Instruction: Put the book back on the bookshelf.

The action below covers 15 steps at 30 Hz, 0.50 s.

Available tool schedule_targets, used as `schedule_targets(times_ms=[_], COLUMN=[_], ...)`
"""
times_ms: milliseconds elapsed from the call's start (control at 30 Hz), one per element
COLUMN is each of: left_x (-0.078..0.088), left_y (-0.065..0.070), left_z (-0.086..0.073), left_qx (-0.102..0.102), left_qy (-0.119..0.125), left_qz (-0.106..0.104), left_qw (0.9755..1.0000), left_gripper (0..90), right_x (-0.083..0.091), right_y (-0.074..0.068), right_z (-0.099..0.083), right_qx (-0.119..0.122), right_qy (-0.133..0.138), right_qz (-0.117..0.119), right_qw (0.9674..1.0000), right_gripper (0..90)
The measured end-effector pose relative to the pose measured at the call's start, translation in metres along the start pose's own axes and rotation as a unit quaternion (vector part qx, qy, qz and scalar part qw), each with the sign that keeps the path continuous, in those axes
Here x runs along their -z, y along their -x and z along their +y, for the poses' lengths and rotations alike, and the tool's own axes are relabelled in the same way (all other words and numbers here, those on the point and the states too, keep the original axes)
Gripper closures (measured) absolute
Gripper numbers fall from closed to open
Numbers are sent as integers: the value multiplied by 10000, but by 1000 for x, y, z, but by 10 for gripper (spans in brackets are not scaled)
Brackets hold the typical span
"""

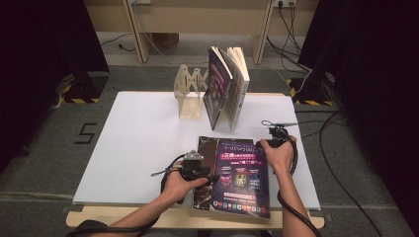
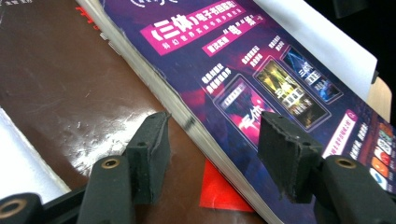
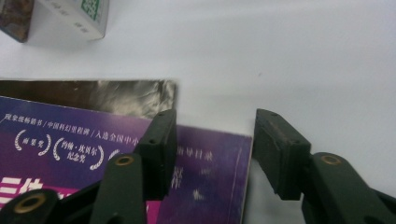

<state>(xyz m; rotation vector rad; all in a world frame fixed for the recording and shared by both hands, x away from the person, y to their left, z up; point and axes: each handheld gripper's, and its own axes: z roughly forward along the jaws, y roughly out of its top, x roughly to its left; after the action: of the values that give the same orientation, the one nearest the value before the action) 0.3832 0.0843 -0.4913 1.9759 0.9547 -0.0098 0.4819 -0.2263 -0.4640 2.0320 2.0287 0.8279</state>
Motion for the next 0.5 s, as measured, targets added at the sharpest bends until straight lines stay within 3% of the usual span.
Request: schedule_targets(times_ms=[100,367,500], left_x=[-1,-1,2], left_y=[1,0,-2], left_z=[0,2,2], left_qx=[-21,-137,-90], left_qy=[-17,-95,-100], left_qz=[57,188,251], left_qw=[10000,9997,9996], left_gripper=[432,482,511], right_x=[3,6,8], right_y=[-4,-15,-21], right_z=[-4,-16,-23], right_qx=[-145,-211,-202], right_qy=[-68,-165,-114], right_qz=[-8,153,119], right_qw=[9999,9995,9997], right_gripper=[530,543,543])
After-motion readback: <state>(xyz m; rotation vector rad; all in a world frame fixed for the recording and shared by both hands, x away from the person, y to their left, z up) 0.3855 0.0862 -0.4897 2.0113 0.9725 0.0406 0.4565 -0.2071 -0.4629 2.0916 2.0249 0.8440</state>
